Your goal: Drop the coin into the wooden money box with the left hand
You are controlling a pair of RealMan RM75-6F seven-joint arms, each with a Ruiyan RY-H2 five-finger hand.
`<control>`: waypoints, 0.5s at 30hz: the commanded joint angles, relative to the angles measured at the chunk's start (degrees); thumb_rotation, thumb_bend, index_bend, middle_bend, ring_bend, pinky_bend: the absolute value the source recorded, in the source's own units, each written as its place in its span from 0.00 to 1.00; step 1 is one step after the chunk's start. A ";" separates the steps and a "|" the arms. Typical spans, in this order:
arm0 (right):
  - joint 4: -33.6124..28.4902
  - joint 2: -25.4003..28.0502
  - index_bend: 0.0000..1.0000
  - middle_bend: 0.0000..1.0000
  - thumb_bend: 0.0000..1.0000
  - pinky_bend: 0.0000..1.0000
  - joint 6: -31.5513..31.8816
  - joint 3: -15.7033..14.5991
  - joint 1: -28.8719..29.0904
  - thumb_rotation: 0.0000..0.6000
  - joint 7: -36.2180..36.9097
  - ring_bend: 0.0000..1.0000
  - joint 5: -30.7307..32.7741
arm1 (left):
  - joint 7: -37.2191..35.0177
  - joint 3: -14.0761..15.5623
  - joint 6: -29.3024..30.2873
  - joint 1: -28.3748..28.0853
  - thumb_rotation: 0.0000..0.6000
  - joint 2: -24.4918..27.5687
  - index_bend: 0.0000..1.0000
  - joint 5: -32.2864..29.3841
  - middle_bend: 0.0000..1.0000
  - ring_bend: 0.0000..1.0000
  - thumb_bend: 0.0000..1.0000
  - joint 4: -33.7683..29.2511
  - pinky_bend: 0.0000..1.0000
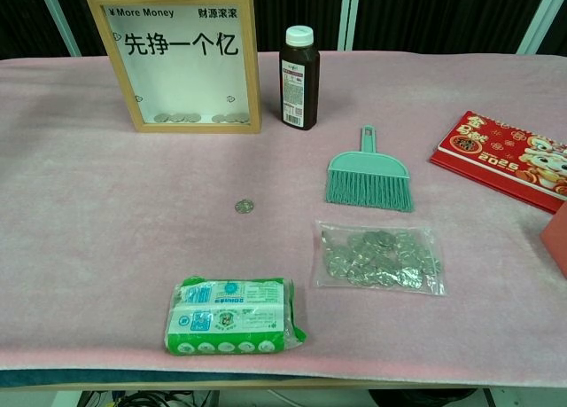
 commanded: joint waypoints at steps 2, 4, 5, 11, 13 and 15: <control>-0.14 0.07 0.11 0.02 0.15 0.16 -0.16 0.15 0.01 1.00 0.32 0.09 0.34 | 1.07 -0.68 -3.15 -4.54 1.00 -1.17 0.61 -4.93 0.18 0.02 0.46 5.92 0.00; -0.16 0.08 0.11 0.02 0.15 0.16 -0.30 0.22 0.06 1.00 0.44 0.09 0.51 | 1.40 -0.15 -4.10 -6.07 1.00 -2.00 0.61 -6.26 0.18 0.02 0.46 8.43 0.00; -0.18 0.08 0.11 0.02 0.15 0.16 -0.37 0.23 0.08 1.00 0.46 0.09 0.58 | 1.53 0.15 -4.69 -6.80 1.00 -2.45 0.61 -6.95 0.18 0.02 0.46 9.63 0.00; -0.31 0.06 0.11 0.02 0.15 0.16 -0.50 0.40 0.11 1.00 0.57 0.09 1.01 | 1.25 1.90 -7.57 -9.89 1.00 -5.25 0.61 -9.24 0.18 0.02 0.46 15.39 0.00; -0.36 0.08 0.11 0.02 0.15 0.16 -0.51 0.49 0.09 1.00 0.61 0.09 1.23 | 0.92 2.44 -8.57 -10.76 1.00 -6.38 0.61 -9.60 0.18 0.02 0.46 17.35 0.00; -0.38 0.08 0.11 0.02 0.15 0.16 -0.48 0.59 0.09 1.00 0.69 0.09 1.36 | 0.52 3.07 -9.51 -11.55 1.00 -7.39 0.61 -9.96 0.18 0.02 0.46 19.16 0.00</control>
